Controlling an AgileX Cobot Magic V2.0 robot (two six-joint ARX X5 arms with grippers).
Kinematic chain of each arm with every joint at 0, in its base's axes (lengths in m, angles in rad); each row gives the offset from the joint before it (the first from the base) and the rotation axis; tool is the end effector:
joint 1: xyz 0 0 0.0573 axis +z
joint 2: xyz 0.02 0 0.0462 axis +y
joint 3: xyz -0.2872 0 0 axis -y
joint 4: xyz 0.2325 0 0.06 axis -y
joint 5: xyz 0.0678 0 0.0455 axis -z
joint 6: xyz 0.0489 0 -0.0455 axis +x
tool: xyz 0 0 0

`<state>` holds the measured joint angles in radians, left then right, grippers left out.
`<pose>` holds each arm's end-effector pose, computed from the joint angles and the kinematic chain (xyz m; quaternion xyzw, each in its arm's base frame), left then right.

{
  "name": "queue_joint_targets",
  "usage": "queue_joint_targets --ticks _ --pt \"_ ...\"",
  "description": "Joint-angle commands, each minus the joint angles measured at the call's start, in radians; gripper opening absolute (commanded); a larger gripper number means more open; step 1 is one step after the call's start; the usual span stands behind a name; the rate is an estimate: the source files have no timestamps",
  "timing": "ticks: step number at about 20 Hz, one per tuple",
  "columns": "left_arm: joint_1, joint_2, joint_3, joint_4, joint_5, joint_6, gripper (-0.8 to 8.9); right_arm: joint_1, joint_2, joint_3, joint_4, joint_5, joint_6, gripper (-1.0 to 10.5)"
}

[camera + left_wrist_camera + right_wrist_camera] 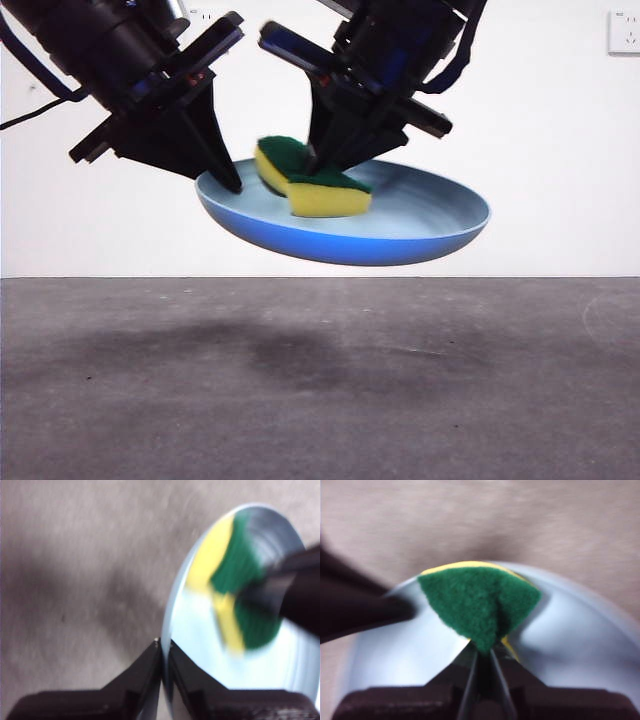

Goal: Pick up the plate,pick up the cloth,clean the plate with the cloth

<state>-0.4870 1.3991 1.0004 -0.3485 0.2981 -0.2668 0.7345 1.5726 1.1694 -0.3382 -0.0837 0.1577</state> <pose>0.2518 -0.1496 0.2737 -0.0803 0.4075 -0.3047 0.8571 0.2525 0.2335 0.2760 -0.0481 0.3714 0.3426 0.8616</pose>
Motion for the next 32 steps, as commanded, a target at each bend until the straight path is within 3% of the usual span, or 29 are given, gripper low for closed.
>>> queue_joint_targets --ticks 1,5,8,9,12,13,15,17,19,21,25,28,32 --pt "-0.014 -0.002 0.005 0.088 -0.011 -0.045 -0.08 0.026 0.023 -0.006 -0.041 -0.042 0.028 -0.2" --pt "-0.014 -0.002 0.005 0.108 -0.02 -0.052 -0.08 0.045 0.023 -0.006 -0.225 -0.017 -0.003 -0.2" --pt "-0.014 -0.002 0.005 0.099 -0.008 -0.051 -0.08 0.045 0.023 -0.006 -0.365 0.172 -0.039 -0.2" --pt "-0.014 -0.002 0.005 0.086 -0.002 -0.051 -0.08 0.043 0.021 -0.006 -0.395 0.272 -0.047 -0.2" --pt "-0.015 -0.002 0.005 0.023 0.036 -0.043 -0.08 0.022 0.004 -0.006 -0.373 0.504 -0.066 -0.2" --pt "-0.015 -0.002 0.005 0.0 0.054 -0.033 -0.08 0.017 0.001 -0.006 -0.33 0.563 -0.07 -0.2" --pt "-0.016 -0.002 0.005 -0.026 0.077 -0.016 -0.08 0.006 -0.001 -0.006 -0.262 0.584 -0.076 -0.2" --pt "-0.017 -0.002 0.005 -0.051 0.082 -0.016 -0.08 -0.001 -0.001 -0.006 -0.179 0.548 -0.079 -0.2" --pt "-0.018 -0.002 0.005 -0.059 0.089 -0.013 -0.08 -0.001 -0.001 -0.006 -0.111 0.45 -0.076 -0.2" --pt "-0.018 -0.002 0.005 -0.056 0.103 -0.013 -0.08 -0.001 -0.001 -0.006 -0.062 0.306 -0.042 -0.2" --pt "-0.017 -0.002 0.005 -0.026 0.097 -0.011 -0.08 0.0 -0.001 -0.006 -0.037 -0.067 0.061 -0.2" --pt "-0.013 -0.002 0.005 -0.016 0.004 0.009 -0.08 0.0 -0.003 -0.006 -0.158 -0.074 0.051 -0.2" --pt "0.0 0.0 0.005 -0.028 -0.32 0.12 -0.08 -0.008 -0.046 -0.006 -0.298 -0.061 0.004 -0.2"
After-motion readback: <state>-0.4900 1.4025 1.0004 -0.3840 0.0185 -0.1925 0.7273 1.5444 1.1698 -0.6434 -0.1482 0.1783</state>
